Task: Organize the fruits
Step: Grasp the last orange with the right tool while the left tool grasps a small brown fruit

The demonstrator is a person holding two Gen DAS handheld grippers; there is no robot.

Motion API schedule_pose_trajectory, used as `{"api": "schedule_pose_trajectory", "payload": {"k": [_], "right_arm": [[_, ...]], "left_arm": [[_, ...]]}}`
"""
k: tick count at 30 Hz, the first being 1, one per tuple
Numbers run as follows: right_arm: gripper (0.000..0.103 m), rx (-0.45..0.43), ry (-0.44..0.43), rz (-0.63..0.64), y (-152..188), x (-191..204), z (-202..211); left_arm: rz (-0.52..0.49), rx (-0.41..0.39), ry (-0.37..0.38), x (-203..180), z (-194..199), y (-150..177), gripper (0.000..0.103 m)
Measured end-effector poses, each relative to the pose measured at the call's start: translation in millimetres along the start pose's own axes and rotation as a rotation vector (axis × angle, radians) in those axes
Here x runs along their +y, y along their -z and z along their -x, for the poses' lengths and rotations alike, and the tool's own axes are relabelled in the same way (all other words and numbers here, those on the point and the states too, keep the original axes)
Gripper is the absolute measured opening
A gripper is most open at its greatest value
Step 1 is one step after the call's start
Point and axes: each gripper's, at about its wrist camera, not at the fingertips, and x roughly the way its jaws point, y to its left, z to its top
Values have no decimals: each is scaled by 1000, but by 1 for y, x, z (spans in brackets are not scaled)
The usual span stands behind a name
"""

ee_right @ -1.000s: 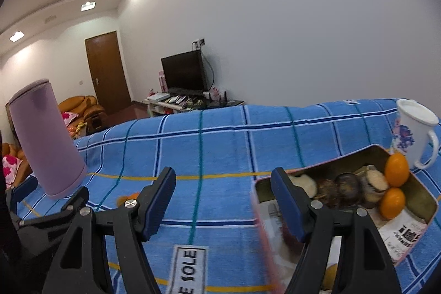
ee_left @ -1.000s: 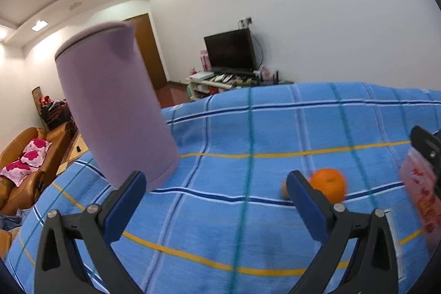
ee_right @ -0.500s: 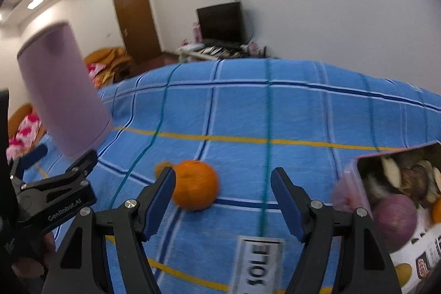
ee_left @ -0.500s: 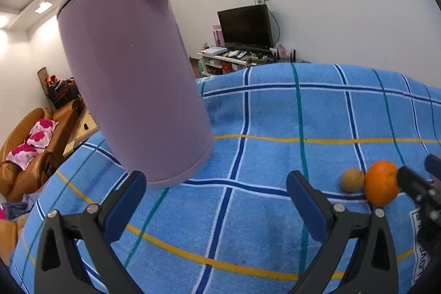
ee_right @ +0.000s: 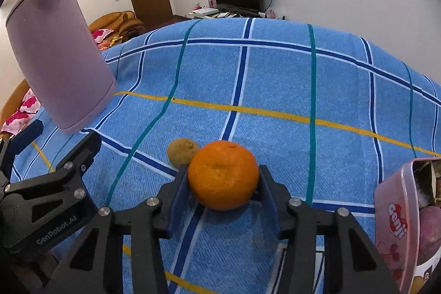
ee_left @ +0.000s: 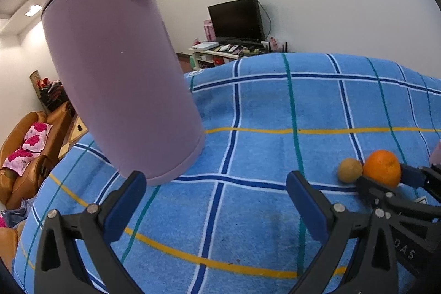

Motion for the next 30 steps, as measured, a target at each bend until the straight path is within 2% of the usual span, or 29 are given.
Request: {"api": "schedule_pose_trajectory", "payload": {"k": [3, 7, 11, 16, 19, 23, 25, 27, 30], "right_arm": [[49, -19, 16, -6, 3, -1, 7], [49, -140, 71, -29, 13, -8, 38], [49, -212, 126, -47, 25, -18, 63], [49, -255, 152, -55, 43, -33, 87], [49, -271, 155, -58, 51, -40, 99], [49, -273, 136, -78, 54, -47, 102], [49, -268, 128, -83, 54, -49, 101], [49, -263, 117, -84, 54, -49, 100], [49, -262, 108, -81, 54, -49, 100]], "left_arm": [[-10, -20, 34, -1, 3, -1, 103], [-31, -50, 83, -5, 9, -2, 103], [-71, -72, 129, -18, 17, -1, 103], [-139, -11, 267, -42, 23, -8, 103], [-153, 43, 291, -55, 16, -16, 103], [-150, 81, 283, -72, 2, -24, 93], [-151, 108, 299, -82, -7, -26, 86], [-151, 142, 302, -89, -17, -26, 71], [-141, 186, 321, -96, -29, -24, 64]]}}
